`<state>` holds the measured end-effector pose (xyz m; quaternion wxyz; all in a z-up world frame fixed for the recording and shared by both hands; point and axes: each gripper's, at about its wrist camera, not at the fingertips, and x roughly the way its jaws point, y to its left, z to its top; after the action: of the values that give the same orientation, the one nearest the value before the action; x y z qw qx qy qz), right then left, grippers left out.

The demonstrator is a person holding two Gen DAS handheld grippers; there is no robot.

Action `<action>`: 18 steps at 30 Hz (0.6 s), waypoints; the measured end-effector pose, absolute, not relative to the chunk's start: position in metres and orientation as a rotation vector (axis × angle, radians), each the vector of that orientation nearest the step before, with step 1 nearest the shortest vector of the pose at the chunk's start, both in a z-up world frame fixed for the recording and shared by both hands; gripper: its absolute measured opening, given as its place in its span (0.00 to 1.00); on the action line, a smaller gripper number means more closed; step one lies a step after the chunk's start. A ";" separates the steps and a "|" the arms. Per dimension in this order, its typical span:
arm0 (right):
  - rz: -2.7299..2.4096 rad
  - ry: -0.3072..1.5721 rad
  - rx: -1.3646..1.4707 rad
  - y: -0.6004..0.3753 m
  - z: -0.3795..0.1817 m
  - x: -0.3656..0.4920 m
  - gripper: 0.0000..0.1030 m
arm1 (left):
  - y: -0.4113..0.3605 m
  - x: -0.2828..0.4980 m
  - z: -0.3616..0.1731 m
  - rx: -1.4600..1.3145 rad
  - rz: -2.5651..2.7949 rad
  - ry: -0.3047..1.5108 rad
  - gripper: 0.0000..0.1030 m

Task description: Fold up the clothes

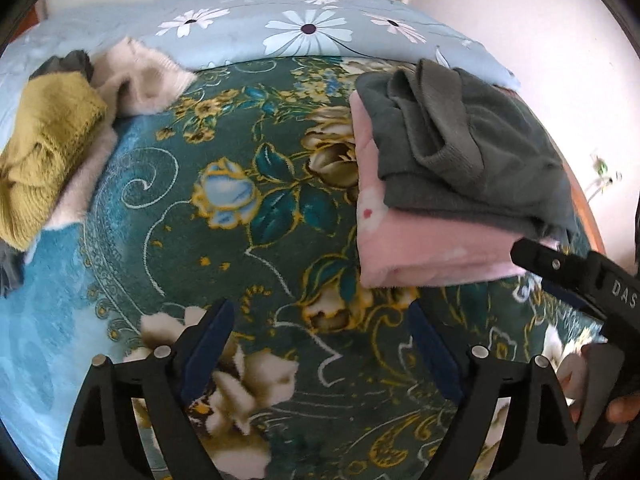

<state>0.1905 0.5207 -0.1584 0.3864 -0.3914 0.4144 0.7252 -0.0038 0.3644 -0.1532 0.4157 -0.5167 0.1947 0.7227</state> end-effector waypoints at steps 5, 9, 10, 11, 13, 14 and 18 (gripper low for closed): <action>1.811 0.961 -1.017 0.515 -0.149 0.189 1.00 | 0.362 -0.001 -0.151 -1.273 1.807 0.510 0.87; 1.782 0.867 -1.089 0.510 -0.148 0.179 1.00 | 0.358 -0.003 -0.149 -1.274 1.814 0.502 0.87; 1.773 0.842 -1.113 0.508 -0.149 0.176 1.00 | 0.356 -0.005 -0.149 -1.278 1.814 0.495 0.87; 1.763 0.817 -1.137 0.507 -0.150 0.173 1.00 | 0.354 -0.006 -0.148 -1.282 1.812 0.485 0.87; 1.745 0.851 -1.150 0.502 -0.156 0.169 1.00 | 0.350 -0.010 -0.149 -1.301 1.812 0.467 0.87; 1.735 0.868 -1.156 0.499 -0.159 0.167 1.00 | 0.347 -0.012 -0.150 -1.312 1.812 0.458 0.87; 1.683 0.823 -1.182 0.493 -0.163 0.163 1.00 | 0.342 -0.018 -0.151 -1.344 1.811 0.427 0.87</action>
<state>0.1635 0.4930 -0.1632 0.4471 -0.4774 0.3323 0.6796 -0.0176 0.3417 -0.1507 0.4106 -0.5341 0.1698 0.7192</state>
